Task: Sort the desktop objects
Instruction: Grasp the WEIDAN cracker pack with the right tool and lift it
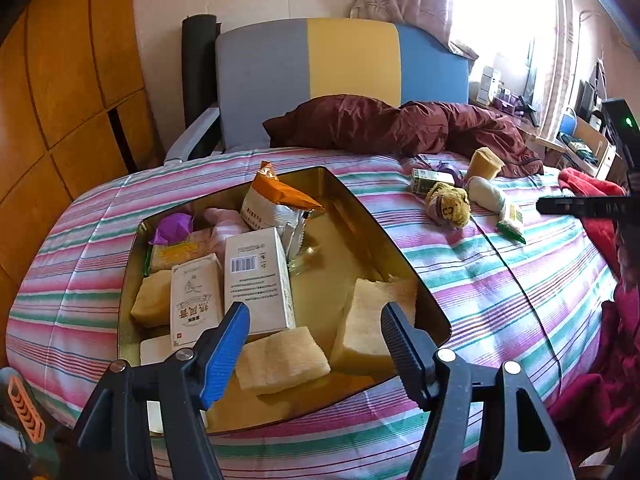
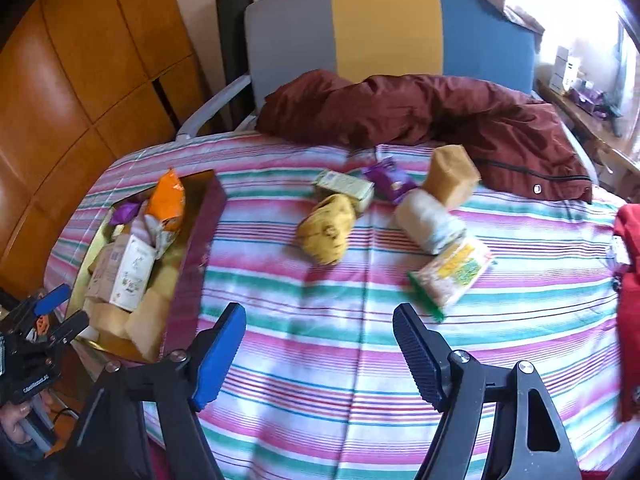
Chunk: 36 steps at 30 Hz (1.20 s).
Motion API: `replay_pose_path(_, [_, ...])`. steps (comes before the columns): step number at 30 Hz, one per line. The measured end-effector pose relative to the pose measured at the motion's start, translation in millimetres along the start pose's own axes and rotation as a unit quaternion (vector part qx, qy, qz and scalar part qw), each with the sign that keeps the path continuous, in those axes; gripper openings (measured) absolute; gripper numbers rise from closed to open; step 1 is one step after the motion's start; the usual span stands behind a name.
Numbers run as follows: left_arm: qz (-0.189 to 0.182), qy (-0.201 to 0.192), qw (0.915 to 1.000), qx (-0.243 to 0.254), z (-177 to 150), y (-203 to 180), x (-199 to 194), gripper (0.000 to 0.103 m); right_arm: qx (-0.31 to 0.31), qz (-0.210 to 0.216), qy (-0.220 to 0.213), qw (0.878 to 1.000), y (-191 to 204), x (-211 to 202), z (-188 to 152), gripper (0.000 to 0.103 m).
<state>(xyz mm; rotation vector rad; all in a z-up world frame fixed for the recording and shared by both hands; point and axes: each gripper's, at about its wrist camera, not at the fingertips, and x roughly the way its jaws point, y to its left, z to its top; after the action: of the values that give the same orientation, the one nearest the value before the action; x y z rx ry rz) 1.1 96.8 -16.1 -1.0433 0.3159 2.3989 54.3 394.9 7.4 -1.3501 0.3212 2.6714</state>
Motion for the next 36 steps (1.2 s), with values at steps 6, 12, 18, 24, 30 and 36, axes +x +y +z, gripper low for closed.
replay_pose_path(6, [-0.016,-0.005,0.9997,0.016,1.0,-8.6,-1.5,0.073,0.073,-0.018,0.019,0.997,-57.0,8.2,13.9,0.076])
replay_pose_path(12, [-0.032,-0.007,0.9992,0.024,4.0,-17.4,-0.9,0.073,0.145,-0.057,0.053,0.986,-107.9,27.7,19.8,0.063])
replay_pose_path(18, [-0.052,-0.003,0.9977,0.044,9.8,-35.7,2.6,0.073,0.188,-0.052,0.078,0.978,-126.6,66.3,18.5,0.062])
replay_pose_path(24, [-0.063,0.006,0.9965,0.055,16.5,-51.7,11.0,0.073,0.211,-0.068,0.083,0.972,-133.9,98.4,17.3,0.062])
replay_pose_path(30, [-0.078,0.016,0.9945,0.067,23.1,-69.7,23.1,0.073,0.221,-0.076,0.083,0.969,-134.3,120.0,18.9,0.071])
replay_pose_path(36, [-0.092,0.029,0.9925,0.074,28.9,-84.8,35.0,0.073,0.173,-0.108,0.098,0.974,-122.6,132.8,21.7,0.077])
